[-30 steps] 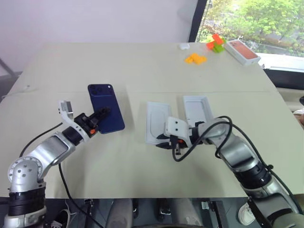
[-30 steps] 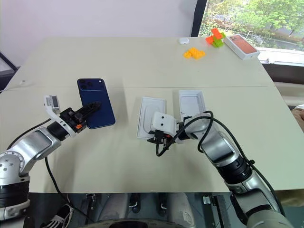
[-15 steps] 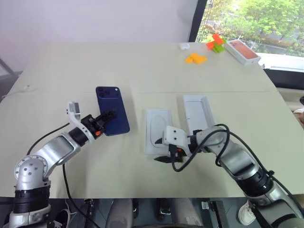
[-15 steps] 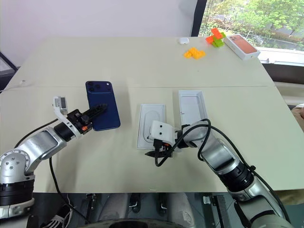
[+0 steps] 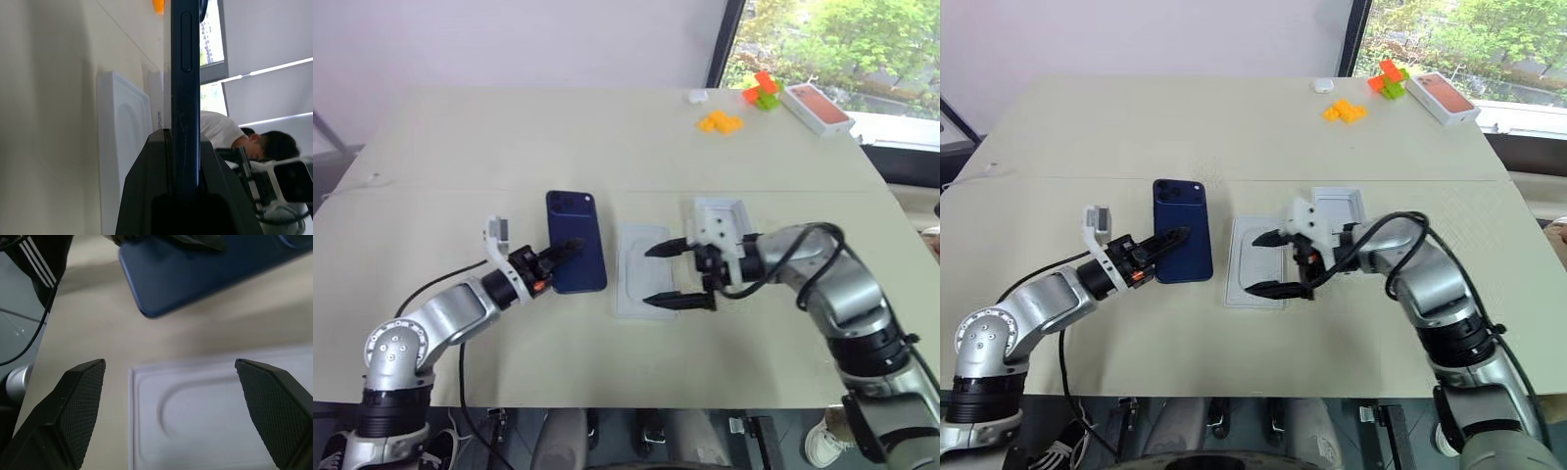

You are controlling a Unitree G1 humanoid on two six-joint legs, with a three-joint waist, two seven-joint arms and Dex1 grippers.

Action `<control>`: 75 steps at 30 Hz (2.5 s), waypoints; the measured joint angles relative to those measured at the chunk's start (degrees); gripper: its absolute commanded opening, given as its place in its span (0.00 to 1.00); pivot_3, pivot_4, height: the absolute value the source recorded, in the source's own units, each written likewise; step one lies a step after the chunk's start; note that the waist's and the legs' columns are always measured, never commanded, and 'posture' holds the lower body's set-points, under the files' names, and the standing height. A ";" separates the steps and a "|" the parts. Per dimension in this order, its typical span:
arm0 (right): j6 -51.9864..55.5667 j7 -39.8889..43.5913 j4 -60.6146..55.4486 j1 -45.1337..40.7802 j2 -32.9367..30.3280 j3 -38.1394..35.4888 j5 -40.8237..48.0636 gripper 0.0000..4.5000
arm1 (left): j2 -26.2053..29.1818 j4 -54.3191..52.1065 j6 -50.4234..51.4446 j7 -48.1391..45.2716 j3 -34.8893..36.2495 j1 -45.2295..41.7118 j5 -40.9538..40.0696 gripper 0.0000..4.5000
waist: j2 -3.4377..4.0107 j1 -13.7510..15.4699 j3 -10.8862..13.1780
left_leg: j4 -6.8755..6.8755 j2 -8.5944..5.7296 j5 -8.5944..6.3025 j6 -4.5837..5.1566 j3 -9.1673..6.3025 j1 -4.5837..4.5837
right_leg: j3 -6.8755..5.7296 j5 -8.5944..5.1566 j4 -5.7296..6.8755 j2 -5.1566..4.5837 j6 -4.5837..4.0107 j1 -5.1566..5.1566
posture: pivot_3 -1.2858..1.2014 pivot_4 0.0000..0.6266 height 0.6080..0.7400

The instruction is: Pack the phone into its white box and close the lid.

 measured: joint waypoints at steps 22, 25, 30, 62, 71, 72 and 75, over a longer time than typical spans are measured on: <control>-11.53 -1.05 7.82 1.33 -3.64 1.10 -3.97 0.99 | -9.36 11.62 5.30 0.61 -10.19 -9.72 11.84 0.00 | 0.04 -0.01 0.03 | 0.11 0.01 0.05 -0.06 0.00 0.01 | 0.01 0.03 0.09 0.10 0.05 0.01 | 0.52 0.24 0.98; -12.22 -1.62 8.54 1.33 -3.54 1.32 -4.47 0.99 | -10.70 11.63 5.98 0.62 -10.19 -10.36 13.09 0.00 | 0.04 0.00 0.03 | 0.10 0.02 0.05 -0.06 -0.01 0.02 | 0.00 0.03 0.09 0.10 0.05 0.02 | 0.52 0.24 0.98; -13.52 -2.70 9.92 1.19 -2.67 1.37 -5.36 0.99 | -12.75 12.62 6.97 0.73 -10.04 -10.95 15.27 0.00 | 0.04 0.02 0.03 | 0.13 0.02 0.06 -0.07 -0.01 0.03 | 0.00 0.04 0.14 0.10 0.05 0.02 | 0.52 0.24 0.98; -16.74 -4.48 13.58 -1.33 1.13 2.75 -8.61 1.00 | -8.40 5.01 13.55 2.30 -10.38 -12.69 12.16 0.99 | 0.05 0.01 0.02 | 0.15 0.04 0.09 -0.10 -0.01 0.11 | 0.01 0.05 0.16 0.12 0.03 0.12 | 0.52 0.24 0.98; -14.21 -1.77 14.58 -2.71 1.07 0.16 -3.90 1.00 | -7.05 5.11 15.29 1.04 -11.27 -13.54 13.49 0.99 | 0.05 -0.04 0.01 | 0.14 0.04 0.14 -0.19 -0.01 0.12 | 0.01 0.14 0.17 0.13 -0.13 0.12 | 0.52 0.24 0.98; -14.08 -1.23 14.57 -2.71 0.51 -0.34 -3.50 1.00 | -6.42 4.70 15.66 0.86 -11.24 -13.34 13.25 0.99 | 0.05 -0.04 0.01 | 0.14 0.05 0.11 -0.15 -0.01 0.12 | 0.01 0.13 0.16 0.13 -0.12 0.12 | 0.52 0.24 0.98; -14.02 -1.03 14.57 -2.71 0.32 -0.84 -3.34 1.00 | -5.50 4.40 16.00 0.47 -11.25 -13.33 13.19 0.99 | 0.06 -0.08 0.01 | 0.14 0.05 0.09 -0.11 -0.01 0.14 | 0.01 0.11 0.17 0.13 -0.08 0.13 | 0.52 0.24 0.98</control>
